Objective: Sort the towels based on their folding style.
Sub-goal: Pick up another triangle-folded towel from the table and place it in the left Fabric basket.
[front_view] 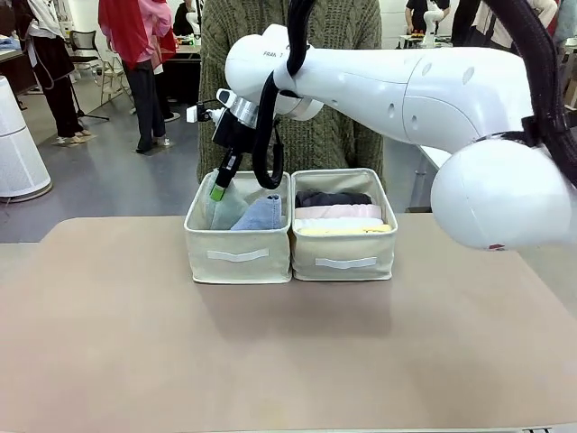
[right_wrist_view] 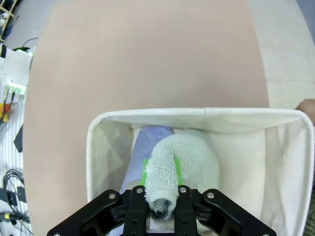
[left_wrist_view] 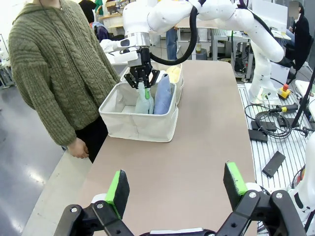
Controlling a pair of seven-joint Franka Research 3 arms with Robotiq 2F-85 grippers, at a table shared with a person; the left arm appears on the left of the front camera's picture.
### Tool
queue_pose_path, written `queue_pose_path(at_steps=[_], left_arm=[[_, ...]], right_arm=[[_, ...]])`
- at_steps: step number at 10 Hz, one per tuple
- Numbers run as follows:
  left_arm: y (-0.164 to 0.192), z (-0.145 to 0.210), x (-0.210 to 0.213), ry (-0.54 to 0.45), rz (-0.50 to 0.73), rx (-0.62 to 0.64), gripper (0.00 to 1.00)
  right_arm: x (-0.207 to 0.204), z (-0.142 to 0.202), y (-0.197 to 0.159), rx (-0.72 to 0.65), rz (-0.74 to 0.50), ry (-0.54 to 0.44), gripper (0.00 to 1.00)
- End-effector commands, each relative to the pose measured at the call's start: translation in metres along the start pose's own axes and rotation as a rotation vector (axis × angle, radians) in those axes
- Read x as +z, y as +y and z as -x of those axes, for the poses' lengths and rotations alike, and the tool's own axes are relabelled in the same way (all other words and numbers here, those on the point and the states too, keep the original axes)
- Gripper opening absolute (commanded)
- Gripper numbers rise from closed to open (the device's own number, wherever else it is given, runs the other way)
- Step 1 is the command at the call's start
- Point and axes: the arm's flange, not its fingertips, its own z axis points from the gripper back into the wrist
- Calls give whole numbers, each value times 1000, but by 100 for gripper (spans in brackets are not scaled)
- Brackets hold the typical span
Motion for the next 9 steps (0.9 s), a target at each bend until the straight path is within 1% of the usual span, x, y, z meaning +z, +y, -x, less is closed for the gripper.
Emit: queue_pose_path(at_steps=[1,4,5,6,7,9], left_arm=[[-2,-1,1,0,-2,0,100],[-2,-1,1,0,-2,0,100],[-2,-1,1,0,-2,0,100],[-2,-1,1,0,-2,0,100],[-2,-1,1,0,-2,0,100],[-2,-1,1,0,-2,0,100]], right_arm=[[1,-13,-11,15,-2,12,18],[4,-16,-11,38,-4,-3,18],[3,-16,-10,42,-11,-6,67],[4,-16,-11,44,-14,-11,78],[4,-16,-11,45,-17,-14,100],[4,-16,-10,48,-18,-16,100]])
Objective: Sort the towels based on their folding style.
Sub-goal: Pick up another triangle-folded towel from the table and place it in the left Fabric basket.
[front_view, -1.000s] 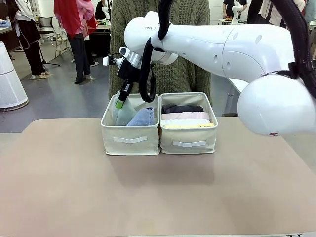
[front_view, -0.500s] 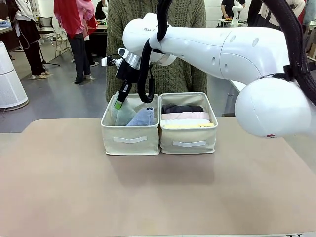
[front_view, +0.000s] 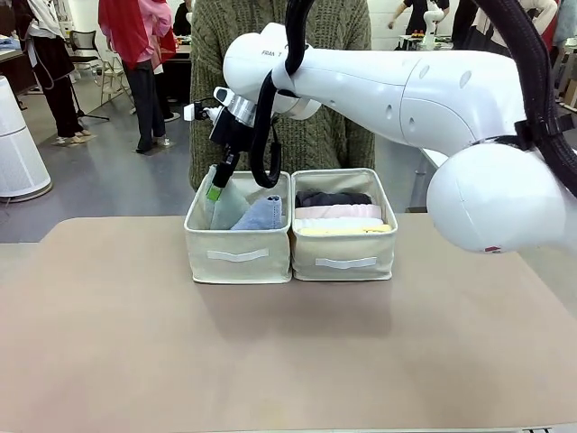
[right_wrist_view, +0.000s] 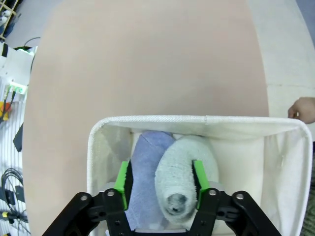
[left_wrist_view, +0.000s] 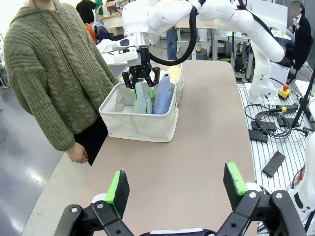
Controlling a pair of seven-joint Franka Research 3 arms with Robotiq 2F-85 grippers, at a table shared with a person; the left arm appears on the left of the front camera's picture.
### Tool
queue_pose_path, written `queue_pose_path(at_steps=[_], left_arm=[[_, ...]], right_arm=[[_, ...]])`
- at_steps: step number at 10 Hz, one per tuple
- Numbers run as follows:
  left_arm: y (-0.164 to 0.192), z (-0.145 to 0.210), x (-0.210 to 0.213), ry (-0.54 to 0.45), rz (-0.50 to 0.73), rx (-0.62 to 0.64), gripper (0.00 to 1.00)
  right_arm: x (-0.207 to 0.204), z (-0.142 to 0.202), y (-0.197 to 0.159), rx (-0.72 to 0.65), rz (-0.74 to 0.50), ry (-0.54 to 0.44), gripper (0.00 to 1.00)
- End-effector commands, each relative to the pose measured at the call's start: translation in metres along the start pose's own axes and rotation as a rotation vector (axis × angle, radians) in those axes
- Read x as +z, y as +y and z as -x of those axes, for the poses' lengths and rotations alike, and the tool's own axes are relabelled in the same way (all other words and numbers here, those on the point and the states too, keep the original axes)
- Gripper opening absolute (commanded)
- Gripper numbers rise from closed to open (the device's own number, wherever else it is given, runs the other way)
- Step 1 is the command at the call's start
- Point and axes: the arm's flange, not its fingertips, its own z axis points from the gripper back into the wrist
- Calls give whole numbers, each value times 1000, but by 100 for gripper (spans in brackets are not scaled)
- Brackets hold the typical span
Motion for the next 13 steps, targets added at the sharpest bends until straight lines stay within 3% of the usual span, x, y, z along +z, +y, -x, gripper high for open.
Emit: queue_pose_path(at_steps=[1,13], left_arm=[[-2,-1,1,0,-2,0,100],[-2,-1,1,0,-2,0,100]], right_arm=[[3,-11,-11,25,-17,-6,100],[17,-13,-11,25,33,-19,100]])
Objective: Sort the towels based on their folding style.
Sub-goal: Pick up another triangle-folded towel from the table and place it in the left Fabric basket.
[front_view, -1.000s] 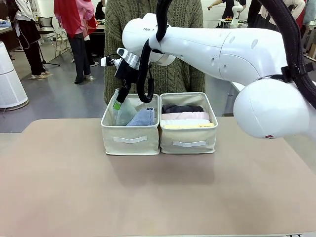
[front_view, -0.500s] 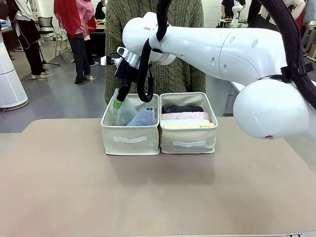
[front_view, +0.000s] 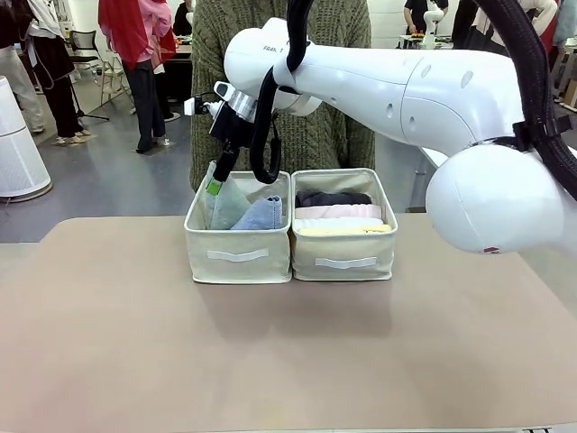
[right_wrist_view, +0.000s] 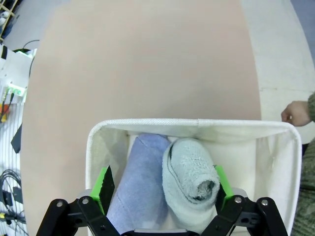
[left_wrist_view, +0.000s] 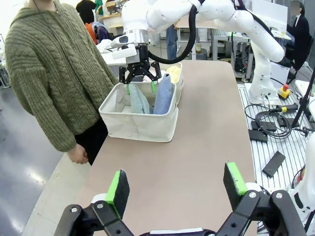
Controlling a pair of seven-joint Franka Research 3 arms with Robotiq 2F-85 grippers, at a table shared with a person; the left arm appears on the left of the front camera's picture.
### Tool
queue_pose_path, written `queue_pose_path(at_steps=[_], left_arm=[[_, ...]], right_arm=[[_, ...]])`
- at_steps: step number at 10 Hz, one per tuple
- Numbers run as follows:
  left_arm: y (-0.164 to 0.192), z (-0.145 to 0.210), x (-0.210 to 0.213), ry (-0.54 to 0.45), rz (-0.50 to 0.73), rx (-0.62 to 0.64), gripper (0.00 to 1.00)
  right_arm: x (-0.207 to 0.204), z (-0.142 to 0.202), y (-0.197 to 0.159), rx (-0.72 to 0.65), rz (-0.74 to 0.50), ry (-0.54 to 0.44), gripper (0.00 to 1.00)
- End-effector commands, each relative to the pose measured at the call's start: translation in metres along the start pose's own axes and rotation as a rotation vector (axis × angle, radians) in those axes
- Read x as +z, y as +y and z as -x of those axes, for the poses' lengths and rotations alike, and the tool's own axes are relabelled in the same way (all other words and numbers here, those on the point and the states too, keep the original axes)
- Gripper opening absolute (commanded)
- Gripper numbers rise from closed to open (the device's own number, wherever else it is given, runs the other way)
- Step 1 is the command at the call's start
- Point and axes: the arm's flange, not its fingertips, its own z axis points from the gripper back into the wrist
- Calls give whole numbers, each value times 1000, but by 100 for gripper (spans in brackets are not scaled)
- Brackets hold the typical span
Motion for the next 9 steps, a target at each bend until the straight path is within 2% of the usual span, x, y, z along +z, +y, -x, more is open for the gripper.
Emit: queue_pose_path(at_steps=[1,6,9], left_arm=[[-2,-1,1,0,-2,0,100],[-2,-1,1,0,-2,0,100],[-2,-1,1,0,-2,0,100]], right_arm=[[7,-10,-8,15,18,0,100],[18,-11,-4,13,38,-8,100],[61,-13,25,-3,97,52,100]])
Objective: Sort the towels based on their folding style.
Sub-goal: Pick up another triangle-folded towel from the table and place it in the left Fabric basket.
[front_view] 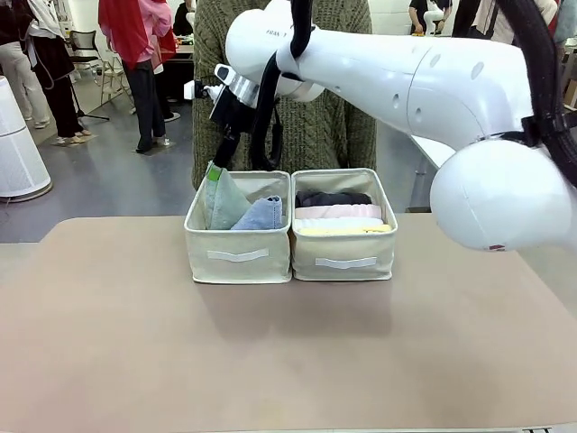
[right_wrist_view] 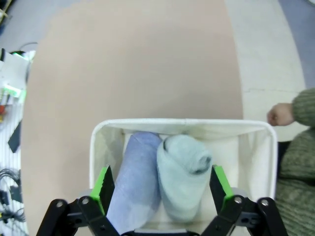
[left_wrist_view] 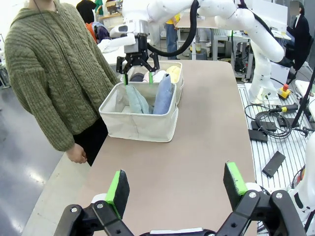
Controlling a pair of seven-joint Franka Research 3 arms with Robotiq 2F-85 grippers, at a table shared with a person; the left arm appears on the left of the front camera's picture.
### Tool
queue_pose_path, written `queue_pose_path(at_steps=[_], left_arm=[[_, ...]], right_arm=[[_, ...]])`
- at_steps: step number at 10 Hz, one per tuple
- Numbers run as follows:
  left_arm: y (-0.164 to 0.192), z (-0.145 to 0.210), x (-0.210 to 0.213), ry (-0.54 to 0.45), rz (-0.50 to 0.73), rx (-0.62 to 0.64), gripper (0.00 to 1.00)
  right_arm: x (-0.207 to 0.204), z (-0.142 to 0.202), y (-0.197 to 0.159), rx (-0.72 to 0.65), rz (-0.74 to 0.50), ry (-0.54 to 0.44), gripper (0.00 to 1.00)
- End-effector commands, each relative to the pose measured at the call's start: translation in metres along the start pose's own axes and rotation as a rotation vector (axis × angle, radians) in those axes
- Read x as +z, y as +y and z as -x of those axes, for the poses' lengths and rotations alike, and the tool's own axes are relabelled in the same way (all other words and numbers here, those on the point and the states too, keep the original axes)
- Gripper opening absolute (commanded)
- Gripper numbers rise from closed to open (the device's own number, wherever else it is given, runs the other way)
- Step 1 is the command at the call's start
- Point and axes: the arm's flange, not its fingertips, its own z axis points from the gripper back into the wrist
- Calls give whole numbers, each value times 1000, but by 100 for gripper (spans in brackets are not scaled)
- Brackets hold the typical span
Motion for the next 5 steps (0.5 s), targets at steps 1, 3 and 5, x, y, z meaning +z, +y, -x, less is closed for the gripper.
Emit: queue_pose_path(at_steps=[1,3,5], left_arm=[[-2,-1,1,0,-2,0,100],[-2,-1,1,0,-2,0,100],[-2,-1,1,0,-2,0,100]], right_arm=[[39,11,29,-38,59,52,100],[73,44,64,-92,102,77,100],[100,74,100,-149,140,88,100]])
